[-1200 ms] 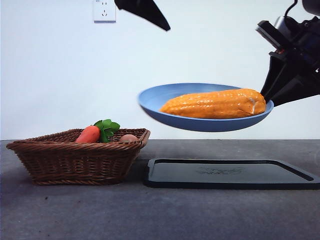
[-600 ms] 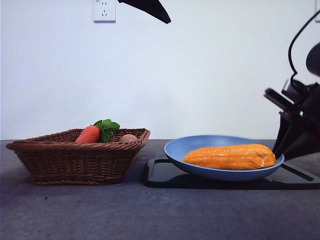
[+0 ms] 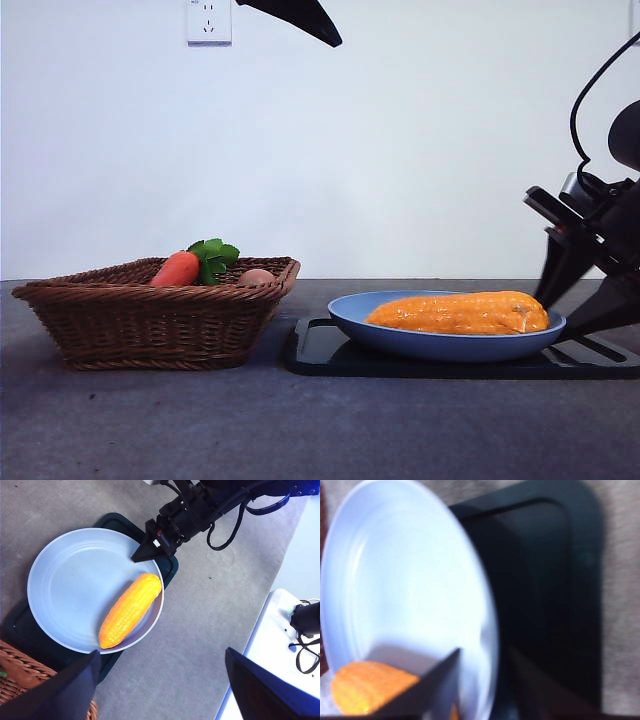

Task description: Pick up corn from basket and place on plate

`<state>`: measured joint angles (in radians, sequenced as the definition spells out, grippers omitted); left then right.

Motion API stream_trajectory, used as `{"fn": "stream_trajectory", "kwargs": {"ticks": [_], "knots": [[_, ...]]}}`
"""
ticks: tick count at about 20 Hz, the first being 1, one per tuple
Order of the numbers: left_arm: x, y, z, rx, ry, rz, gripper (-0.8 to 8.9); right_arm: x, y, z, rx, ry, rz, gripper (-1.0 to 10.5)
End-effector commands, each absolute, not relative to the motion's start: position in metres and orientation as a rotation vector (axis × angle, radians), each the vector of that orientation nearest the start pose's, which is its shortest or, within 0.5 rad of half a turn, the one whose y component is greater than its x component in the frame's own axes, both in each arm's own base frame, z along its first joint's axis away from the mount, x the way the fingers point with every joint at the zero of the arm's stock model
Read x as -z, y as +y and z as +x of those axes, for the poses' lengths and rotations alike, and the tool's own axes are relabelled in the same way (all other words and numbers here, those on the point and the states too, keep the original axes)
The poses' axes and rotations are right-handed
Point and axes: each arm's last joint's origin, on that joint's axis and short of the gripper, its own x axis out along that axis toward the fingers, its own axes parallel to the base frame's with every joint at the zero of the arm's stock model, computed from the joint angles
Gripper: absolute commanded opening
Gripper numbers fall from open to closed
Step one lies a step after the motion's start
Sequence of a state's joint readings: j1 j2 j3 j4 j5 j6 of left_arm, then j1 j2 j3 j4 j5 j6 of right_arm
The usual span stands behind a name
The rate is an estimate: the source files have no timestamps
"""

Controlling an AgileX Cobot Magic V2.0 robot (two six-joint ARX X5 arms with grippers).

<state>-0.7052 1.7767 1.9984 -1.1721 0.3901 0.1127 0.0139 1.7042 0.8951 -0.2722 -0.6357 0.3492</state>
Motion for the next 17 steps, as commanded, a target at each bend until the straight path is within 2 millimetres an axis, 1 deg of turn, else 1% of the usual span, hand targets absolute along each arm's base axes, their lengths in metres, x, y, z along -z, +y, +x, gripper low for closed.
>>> {"fn": "stream_trajectory", "kwargs": {"ticks": [1,4,6,8,10,13,15,17], "knots": [[-0.402,-0.243,0.264,1.073,0.903,0.251,4.04,-0.152,0.023,0.314,-0.439,1.140,0.660,2.3],[-0.401,-0.242,0.263,1.071,0.912,0.252,4.04,-0.170,0.020,0.306,-0.455,1.112,0.662,2.3],[-0.400,-0.242,0.263,1.070,0.926,0.254,4.04,-0.188,0.017,0.295,-0.459,1.093,0.625,2.3],[-0.400,-0.241,0.263,1.070,0.927,0.254,4.04,-0.209,0.014,0.279,-0.457,1.071,0.571,2.3],[-0.400,-0.241,0.262,1.070,0.929,0.254,4.03,-0.232,0.013,0.258,-0.479,1.052,0.511,2.3],[-0.400,-0.241,0.262,1.070,0.929,0.254,4.03,-0.263,0.018,0.220,-0.531,1.012,0.432,2.2],[-0.400,-0.241,0.262,1.069,0.930,0.254,4.02,-0.279,0.022,0.197,-0.555,0.985,0.411,2.2],[-0.400,-0.241,0.262,1.068,0.942,0.256,3.97,-0.291,0.025,0.174,-0.583,0.972,0.383,2.1]]}}
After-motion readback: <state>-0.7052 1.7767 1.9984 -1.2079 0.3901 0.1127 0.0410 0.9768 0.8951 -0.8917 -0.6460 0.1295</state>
